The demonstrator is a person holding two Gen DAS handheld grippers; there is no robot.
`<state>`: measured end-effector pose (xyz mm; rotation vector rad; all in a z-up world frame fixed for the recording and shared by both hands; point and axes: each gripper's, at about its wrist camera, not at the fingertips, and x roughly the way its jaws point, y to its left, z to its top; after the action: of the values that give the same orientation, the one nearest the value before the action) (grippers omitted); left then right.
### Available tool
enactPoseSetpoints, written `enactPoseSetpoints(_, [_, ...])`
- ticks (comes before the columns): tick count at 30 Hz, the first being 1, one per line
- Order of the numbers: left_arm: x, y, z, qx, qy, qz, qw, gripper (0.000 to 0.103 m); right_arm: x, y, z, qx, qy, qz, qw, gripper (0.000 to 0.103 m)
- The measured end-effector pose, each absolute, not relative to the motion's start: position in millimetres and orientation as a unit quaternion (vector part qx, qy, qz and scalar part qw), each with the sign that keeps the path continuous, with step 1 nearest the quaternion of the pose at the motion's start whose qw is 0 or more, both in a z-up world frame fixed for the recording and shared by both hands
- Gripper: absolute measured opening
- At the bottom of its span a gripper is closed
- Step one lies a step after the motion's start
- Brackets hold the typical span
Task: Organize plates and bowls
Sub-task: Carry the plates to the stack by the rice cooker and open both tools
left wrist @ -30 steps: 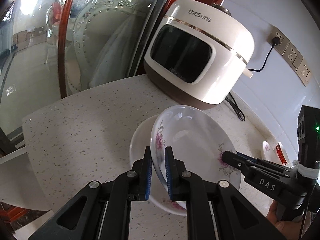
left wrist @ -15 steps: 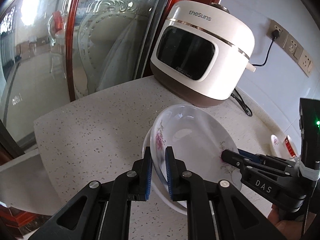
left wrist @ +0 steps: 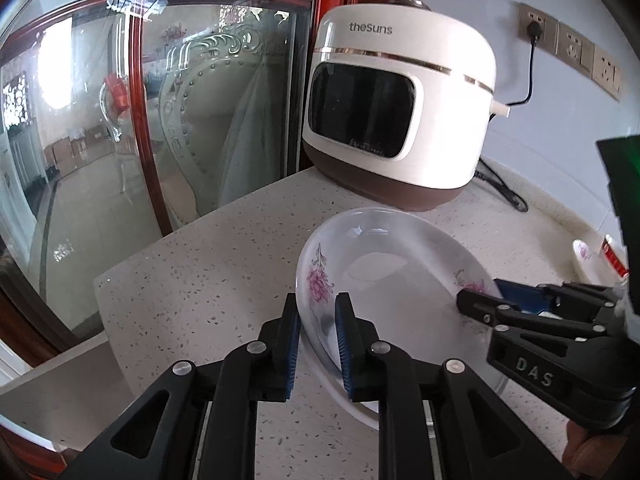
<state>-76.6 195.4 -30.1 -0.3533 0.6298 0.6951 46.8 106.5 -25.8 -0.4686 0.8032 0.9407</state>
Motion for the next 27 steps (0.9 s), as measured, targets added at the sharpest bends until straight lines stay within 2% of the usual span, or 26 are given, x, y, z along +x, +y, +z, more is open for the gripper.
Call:
enactPoseSetpoints(4, [-75, 195, -37, -0.162, 0.312, 0.333, 0.875, 0.021, 45, 105, -27, -0.209, 0.368, 0.439, 0.793, 0.042])
enactPoseSetpoints(6, [-75, 194, -37, -0.157, 0.313, 0.333, 0.875, 0.022, 44, 105, -28, -0.206, 0.367, 0.441, 0.792, 0.053])
enactPoseSetpoints(11, [-75, 193, -35, -0.157, 0.317, 0.326, 0.877, 0.031, 41, 105, -25, -0.209, 0.360, 0.435, 0.799, 0.055])
enactPoseSetpoints(14, [-78, 191, -30, -0.156, 0.309, 0.329, 0.879, 0.044, 37, 101, -14, -0.210, 0.338, 0.419, 0.816, 0.057])
enactPoseSetpoints(17, [-81, 186, -17, -0.147, 0.285, 0.332, 0.887, 0.055, 35, 92, 1, -0.207, 0.311, 0.395, 0.839, 0.069])
enactPoseSetpoints(19, [-83, 181, -6, -0.145, 0.266, 0.324, 0.896, 0.061, 35, 84, 10, -0.200, 0.296, 0.378, 0.854, 0.072])
enactPoseSetpoints(27, [-63, 155, 17, -0.133, 0.241, 0.278, 0.920, 0.064, 57, 36, 37, -0.167, 0.253, 0.293, 0.907, 0.078])
